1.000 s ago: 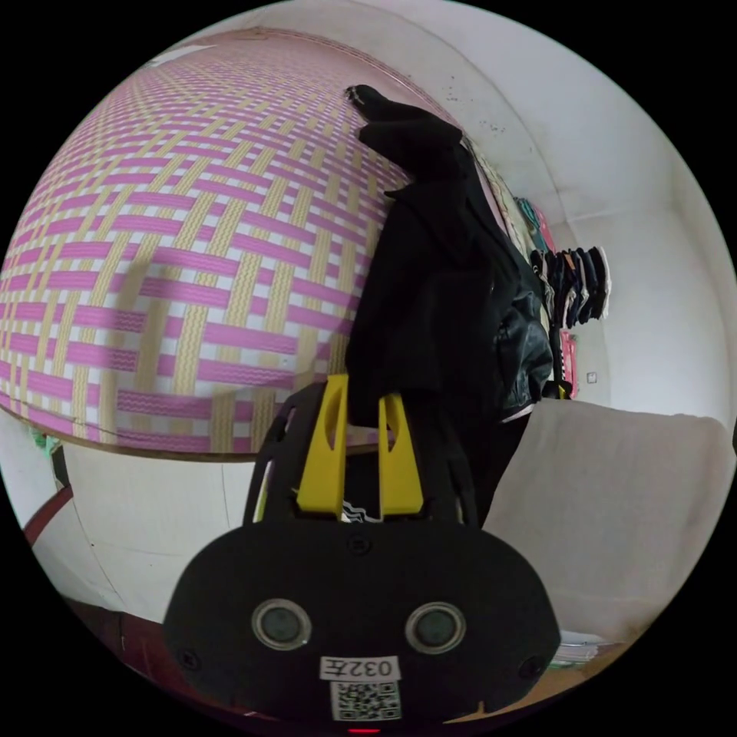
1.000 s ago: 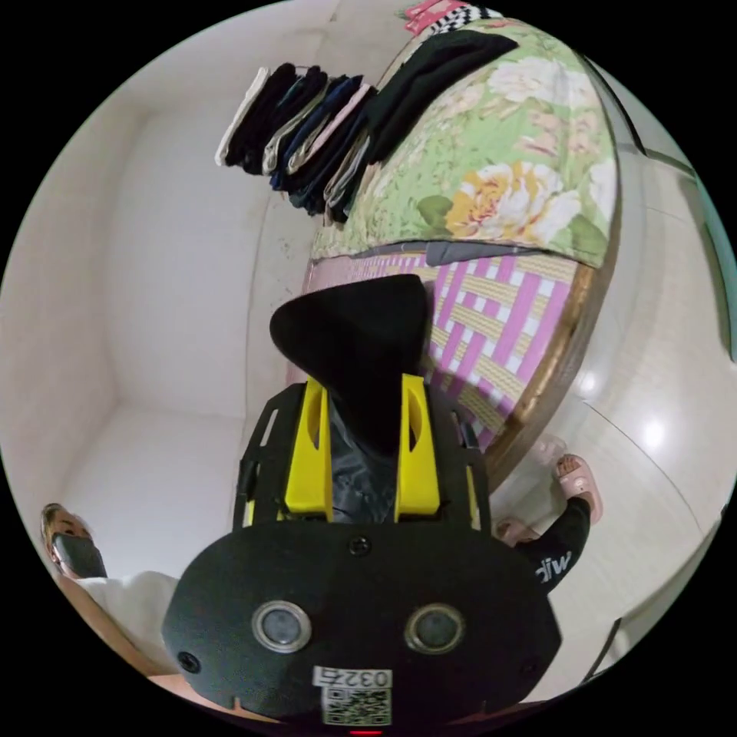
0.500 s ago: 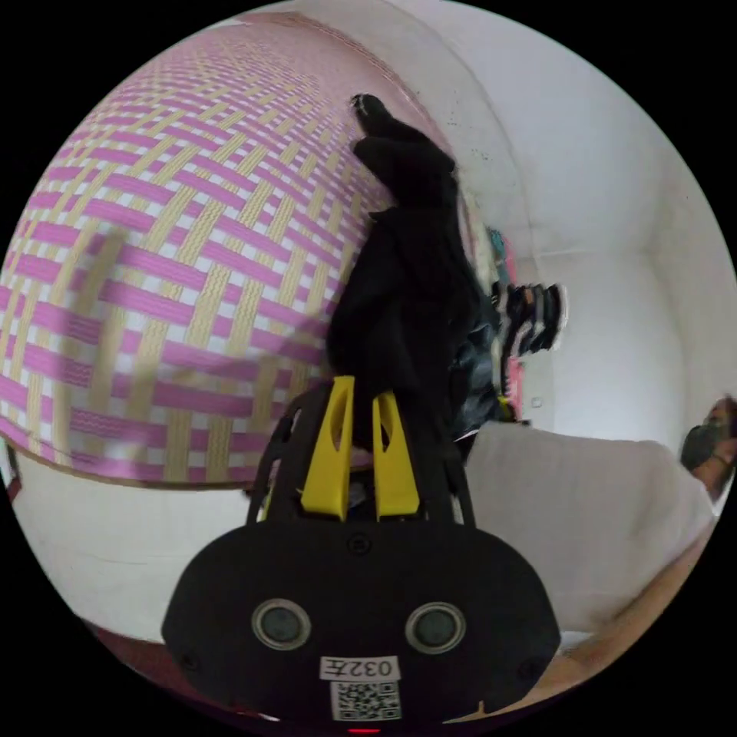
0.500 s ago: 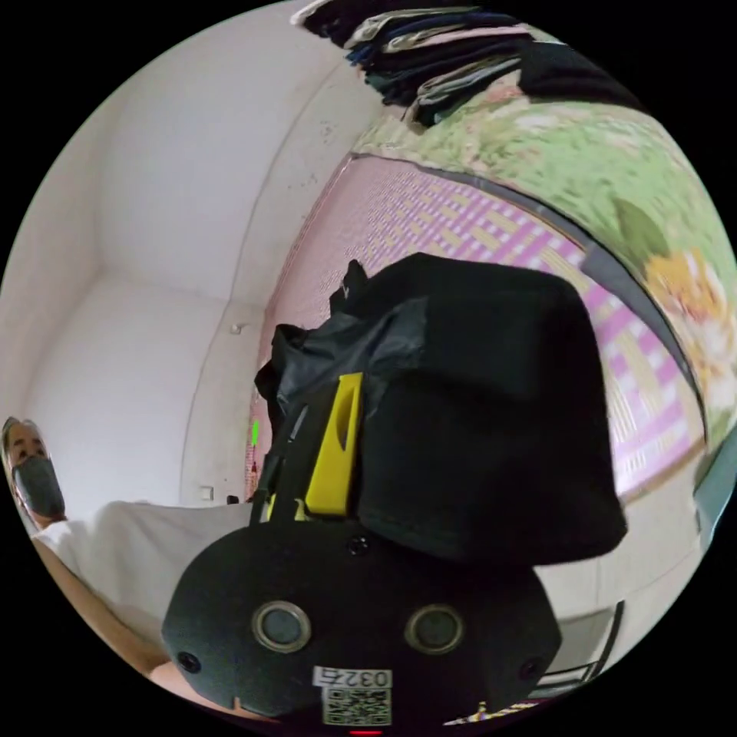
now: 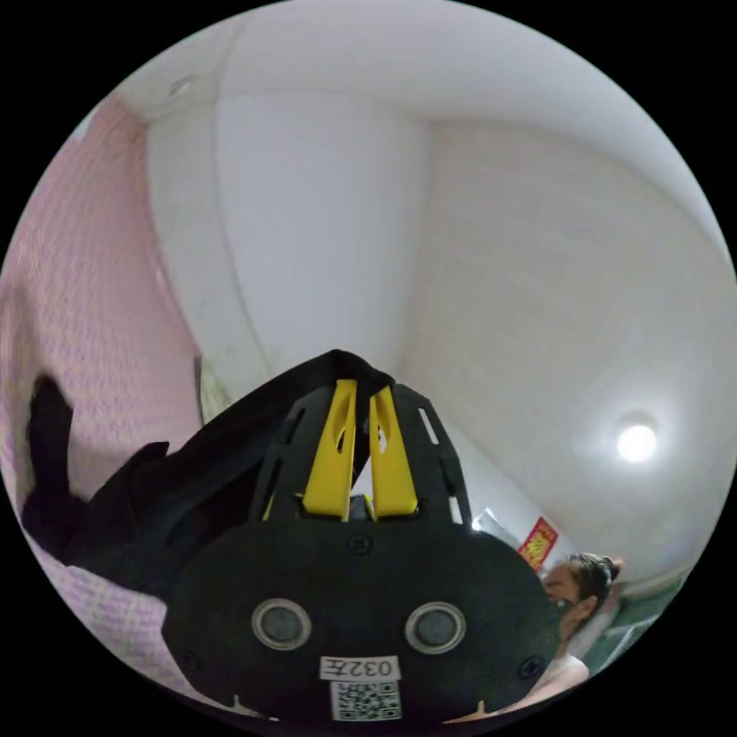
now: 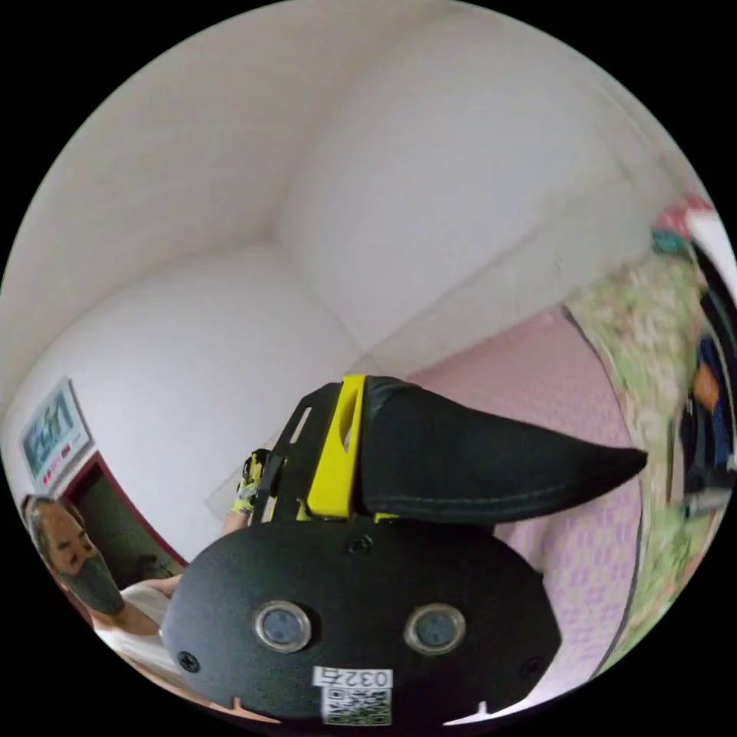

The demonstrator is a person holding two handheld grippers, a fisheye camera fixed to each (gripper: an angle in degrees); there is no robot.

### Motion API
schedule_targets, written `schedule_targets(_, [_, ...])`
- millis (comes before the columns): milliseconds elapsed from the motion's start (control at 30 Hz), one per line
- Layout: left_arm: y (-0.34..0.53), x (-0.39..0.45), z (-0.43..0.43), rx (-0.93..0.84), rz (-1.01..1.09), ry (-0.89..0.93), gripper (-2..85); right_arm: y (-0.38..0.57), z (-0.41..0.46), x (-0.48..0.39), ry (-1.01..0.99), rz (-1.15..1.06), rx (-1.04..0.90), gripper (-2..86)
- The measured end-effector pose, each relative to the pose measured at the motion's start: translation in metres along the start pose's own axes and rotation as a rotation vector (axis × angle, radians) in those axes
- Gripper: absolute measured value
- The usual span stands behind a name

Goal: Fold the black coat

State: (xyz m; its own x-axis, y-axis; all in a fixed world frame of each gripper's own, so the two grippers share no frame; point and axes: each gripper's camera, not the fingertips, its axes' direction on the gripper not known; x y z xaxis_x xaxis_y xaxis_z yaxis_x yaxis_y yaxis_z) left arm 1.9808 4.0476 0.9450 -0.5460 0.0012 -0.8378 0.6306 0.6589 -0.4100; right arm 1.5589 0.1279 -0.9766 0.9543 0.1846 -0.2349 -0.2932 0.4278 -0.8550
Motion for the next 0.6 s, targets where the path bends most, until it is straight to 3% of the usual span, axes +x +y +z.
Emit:
schedule_targets(67, [-0.040,0.091,0.024,0.121,0.155,0.047,-1.6,-0.051,-0.023,-0.092,-0.031,-0.195,0.129,-0.8])
schedule_targets(167, [-0.055,0.156,0.011,0.249,0.291,0.210,-1.6,-0.063,-0.070,-0.170,-0.016,-0.373,0.302,-0.8])
schedule_targets(267, [-0.045,0.190,-0.022,0.214,0.508,0.408,-1.5,-0.036,-0.109,-0.191,-0.038,-0.503,0.344,-0.8])
schedule_targets(333, [-0.022,0.195,-0.054,0.160,0.601,0.418,-1.5,-0.006,-0.126,-0.180,-0.057,-0.547,0.314,-0.9])
schedule_targets(500, [0.077,0.128,-0.162,-0.032,0.564,0.194,-1.4,0.106,-0.127,-0.076,-0.046,-0.415,0.031,-0.9])
schedule_targets(600, [0.163,0.038,-0.224,-0.179,0.252,-0.195,-1.5,0.207,-0.104,0.022,0.105,-0.188,-0.193,-0.9])
